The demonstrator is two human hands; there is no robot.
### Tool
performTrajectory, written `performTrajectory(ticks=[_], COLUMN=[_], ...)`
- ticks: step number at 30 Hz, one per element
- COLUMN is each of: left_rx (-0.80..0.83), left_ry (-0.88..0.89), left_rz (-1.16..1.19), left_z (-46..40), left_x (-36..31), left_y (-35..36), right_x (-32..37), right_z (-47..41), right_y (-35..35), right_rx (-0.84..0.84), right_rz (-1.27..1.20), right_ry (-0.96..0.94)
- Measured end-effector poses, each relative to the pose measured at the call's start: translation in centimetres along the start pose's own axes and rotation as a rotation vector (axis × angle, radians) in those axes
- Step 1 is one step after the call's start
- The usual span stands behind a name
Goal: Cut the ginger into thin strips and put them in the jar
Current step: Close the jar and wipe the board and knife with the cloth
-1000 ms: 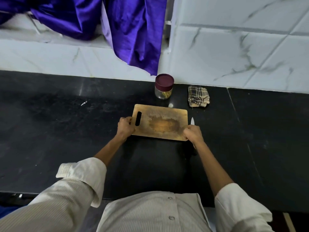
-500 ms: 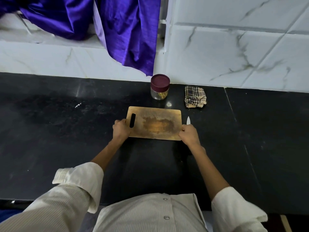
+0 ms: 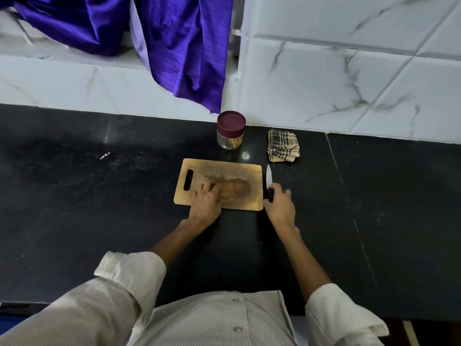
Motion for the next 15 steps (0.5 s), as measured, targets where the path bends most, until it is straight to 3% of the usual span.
performTrajectory(ticks=[7, 15], left_rx=[-0.028, 0.006], left_ry=[0.009, 0.002], left_rz=[0.019, 0.066], left_z=[0.1, 0.2], left_x=[0.3, 2.1], left_y=[-0.2, -1.5], right_x=[4.6, 4.4], right_z=[-1.7, -1.7], right_y=[1.8, 3.0], right_rx=[0.07, 0.133], right_rz=[0.007, 0.021], right_ry=[-0.06, -0.011])
Point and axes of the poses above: each hand's wrist, its own z-axis away from the middle knuckle, its own y-axis out of the palm, x = y × z, the point moved 5 cm from there along -z, towards the middle knuckle, and after that the axes turned 7 degrees about -z, right-handed, at the moved point
